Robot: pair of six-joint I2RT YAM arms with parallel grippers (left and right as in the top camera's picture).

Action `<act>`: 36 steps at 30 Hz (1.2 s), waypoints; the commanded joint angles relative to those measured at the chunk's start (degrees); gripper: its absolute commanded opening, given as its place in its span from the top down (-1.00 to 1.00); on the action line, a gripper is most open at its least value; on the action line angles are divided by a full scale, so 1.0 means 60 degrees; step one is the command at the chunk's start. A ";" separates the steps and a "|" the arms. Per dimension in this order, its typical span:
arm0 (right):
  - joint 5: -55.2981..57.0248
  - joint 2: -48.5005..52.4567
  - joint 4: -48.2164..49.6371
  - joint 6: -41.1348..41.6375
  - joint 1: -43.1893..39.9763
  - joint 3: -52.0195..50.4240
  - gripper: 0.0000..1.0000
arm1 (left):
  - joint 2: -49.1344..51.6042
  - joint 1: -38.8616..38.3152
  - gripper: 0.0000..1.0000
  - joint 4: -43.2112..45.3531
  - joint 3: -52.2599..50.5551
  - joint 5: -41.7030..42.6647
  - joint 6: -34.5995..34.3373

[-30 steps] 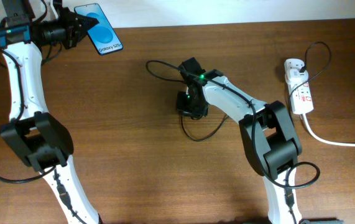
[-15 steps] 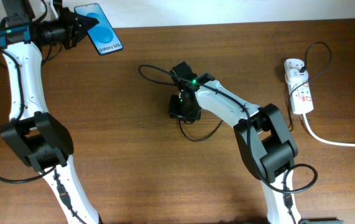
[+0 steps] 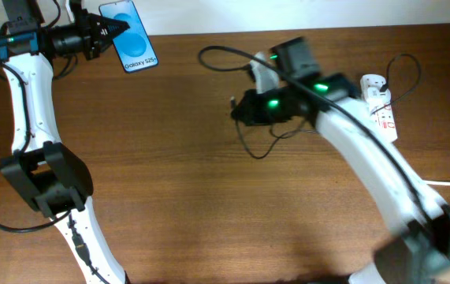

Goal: Plug charger to phone and switch on socket
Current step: 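Raise the cable plug with the right gripper into the phone's bottom port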

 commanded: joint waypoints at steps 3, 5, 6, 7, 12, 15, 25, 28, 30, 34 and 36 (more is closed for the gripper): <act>-0.1093 -0.1676 0.0157 -0.0117 0.0044 -0.1198 0.91 | -0.0004 -0.0488 1.00 0.0018 0.0076 0.1322 0.0943; -0.1617 -0.1902 0.1712 0.0743 0.0055 -0.2925 0.92 | -0.0004 -0.0914 1.00 0.0018 0.0076 0.1322 0.0943; -0.2069 -0.1898 0.3096 0.1373 0.0164 -0.3843 0.91 | -0.0004 -0.1162 1.00 0.0018 0.0076 0.1319 0.0954; -0.2324 -0.1894 0.4105 0.1785 0.0240 -0.4306 0.92 | -0.0004 -0.1337 1.00 0.0018 0.0076 0.1326 0.1122; -0.1450 -0.1501 0.7657 0.3741 0.0914 -0.4572 0.92 | -0.0004 -0.2743 1.00 0.0022 0.0076 0.1311 0.1100; -0.1089 -0.1326 0.8856 0.4102 0.1286 -0.4572 0.91 | -0.0004 -0.2867 1.00 0.0051 0.0076 0.1319 0.0707; -0.0550 -0.0787 0.9191 0.4408 0.1016 -0.4572 0.92 | -0.0004 -0.2860 1.00 0.0055 0.0076 0.1789 0.0062; -0.0539 -0.0787 0.9471 0.4226 0.0871 -0.4572 0.92 | -0.0004 -0.2860 1.00 0.0051 0.0076 0.1789 0.0062; -0.0619 -0.0787 0.9573 0.4200 0.0725 -0.4572 0.92 | -0.0004 -0.2856 1.00 0.0051 0.0076 0.1785 0.0066; -0.0718 -0.0787 0.9774 0.4018 0.0692 -0.4568 0.92 | -0.0004 -0.2856 1.00 0.0055 0.0076 0.1741 0.0066; -0.0721 -0.0787 0.9774 0.4018 0.0692 -0.4572 0.92 | -0.0004 -0.2860 1.00 0.0051 0.0076 0.1745 0.0066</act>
